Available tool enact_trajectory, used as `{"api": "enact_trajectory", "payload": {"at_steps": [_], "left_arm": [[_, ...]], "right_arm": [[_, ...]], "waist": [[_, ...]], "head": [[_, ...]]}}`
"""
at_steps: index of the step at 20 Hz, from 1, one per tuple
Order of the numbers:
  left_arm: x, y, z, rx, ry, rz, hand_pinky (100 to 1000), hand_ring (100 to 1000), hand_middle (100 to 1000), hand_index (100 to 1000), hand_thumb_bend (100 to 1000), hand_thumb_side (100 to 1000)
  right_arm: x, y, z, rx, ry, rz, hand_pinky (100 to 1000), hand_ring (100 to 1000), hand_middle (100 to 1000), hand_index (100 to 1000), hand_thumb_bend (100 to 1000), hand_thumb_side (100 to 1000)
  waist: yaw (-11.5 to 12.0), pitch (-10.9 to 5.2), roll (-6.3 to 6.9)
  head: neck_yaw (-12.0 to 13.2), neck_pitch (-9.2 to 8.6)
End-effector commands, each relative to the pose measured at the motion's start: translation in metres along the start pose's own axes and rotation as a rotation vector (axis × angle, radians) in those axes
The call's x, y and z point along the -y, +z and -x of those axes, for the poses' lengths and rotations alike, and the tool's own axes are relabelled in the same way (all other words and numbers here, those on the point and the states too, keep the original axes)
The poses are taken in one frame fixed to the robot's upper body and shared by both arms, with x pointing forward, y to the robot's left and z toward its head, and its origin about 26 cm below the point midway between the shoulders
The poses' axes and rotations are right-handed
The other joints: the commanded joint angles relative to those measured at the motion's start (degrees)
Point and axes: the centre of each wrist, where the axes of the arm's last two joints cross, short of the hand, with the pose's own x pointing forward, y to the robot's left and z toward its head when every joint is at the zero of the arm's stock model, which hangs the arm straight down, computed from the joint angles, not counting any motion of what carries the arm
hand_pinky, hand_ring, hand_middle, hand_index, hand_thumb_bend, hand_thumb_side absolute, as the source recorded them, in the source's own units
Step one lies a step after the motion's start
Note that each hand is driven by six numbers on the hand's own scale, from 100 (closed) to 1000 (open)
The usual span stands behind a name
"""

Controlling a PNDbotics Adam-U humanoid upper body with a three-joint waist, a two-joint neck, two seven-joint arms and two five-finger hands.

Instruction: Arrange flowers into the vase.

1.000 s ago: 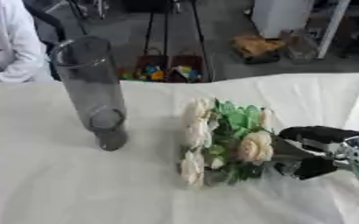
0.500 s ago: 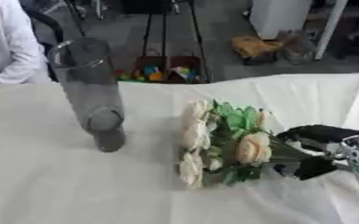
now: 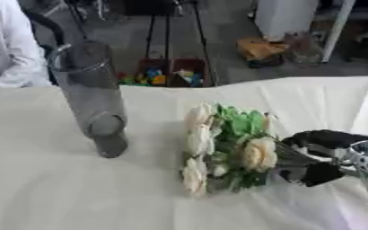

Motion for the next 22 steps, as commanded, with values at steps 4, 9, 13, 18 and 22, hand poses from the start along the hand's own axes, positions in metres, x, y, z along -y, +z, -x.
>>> {"api": "enact_trajectory", "payload": {"at_steps": [4, 9, 13, 18, 22], "left_arm": [[0.001, -0.006, -0.005, 0.028, 0.005, 0.009, 780, 854, 889, 949, 100, 1000], [0.001, -0.006, -0.005, 0.028, 0.005, 0.01, 780, 854, 889, 949, 100, 1000], [0.001, -0.006, -0.005, 0.029, 0.004, 0.011, 780, 854, 889, 950, 100, 1000], [0.001, -0.006, -0.005, 0.029, 0.004, 0.011, 781, 854, 889, 950, 100, 1000], [0.001, -0.007, -0.005, 0.03, 0.005, 0.013, 781, 854, 889, 952, 100, 1000]], "right_arm": [[0.018, 0.009, -0.006, 0.019, 0.046, 0.048, 1000, 771, 783, 944, 336, 663], [0.019, 0.007, -0.009, 0.021, 0.055, 0.049, 1000, 702, 727, 916, 332, 652], [0.016, 0.002, -0.009, 0.024, 0.066, 0.023, 1000, 743, 769, 937, 370, 621], [0.013, -0.003, -0.008, 0.037, 0.088, -0.002, 1000, 748, 780, 943, 392, 597], [0.012, -0.006, -0.008, 0.049, 0.096, -0.011, 1000, 746, 782, 943, 389, 582]], "waist": [[-0.17, -0.88, -0.18], [-0.06, -0.85, -0.35], [0.05, -0.79, -0.48], [0.21, -0.74, -0.55], [0.58, -0.77, -0.62]], "head": [[-0.24, -0.8], [-0.29, -0.97], [-0.27, -1.01], [-0.36, -0.96], [-0.5, -1.14]]}}
